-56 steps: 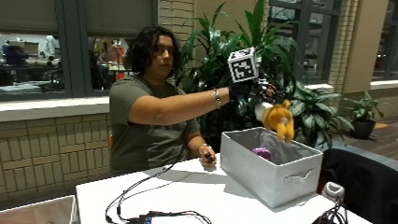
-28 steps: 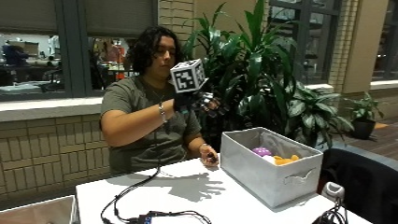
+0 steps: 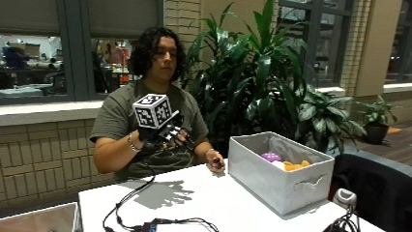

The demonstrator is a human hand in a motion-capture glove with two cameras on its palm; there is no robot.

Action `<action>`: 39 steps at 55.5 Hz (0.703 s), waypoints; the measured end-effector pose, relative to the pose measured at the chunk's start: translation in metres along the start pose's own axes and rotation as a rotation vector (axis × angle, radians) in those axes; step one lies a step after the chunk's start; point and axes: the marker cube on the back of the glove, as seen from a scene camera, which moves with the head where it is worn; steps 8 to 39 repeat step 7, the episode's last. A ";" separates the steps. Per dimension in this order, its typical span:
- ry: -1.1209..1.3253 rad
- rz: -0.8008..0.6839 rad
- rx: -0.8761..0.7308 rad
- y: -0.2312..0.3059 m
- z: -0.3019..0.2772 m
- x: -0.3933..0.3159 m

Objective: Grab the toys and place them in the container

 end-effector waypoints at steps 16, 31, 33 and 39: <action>0.017 0.031 0.008 0.008 -0.001 0.005; 0.017 0.031 0.008 0.008 -0.001 0.005; 0.017 0.031 0.008 0.008 -0.001 0.005; 0.017 0.031 0.008 0.008 -0.001 0.005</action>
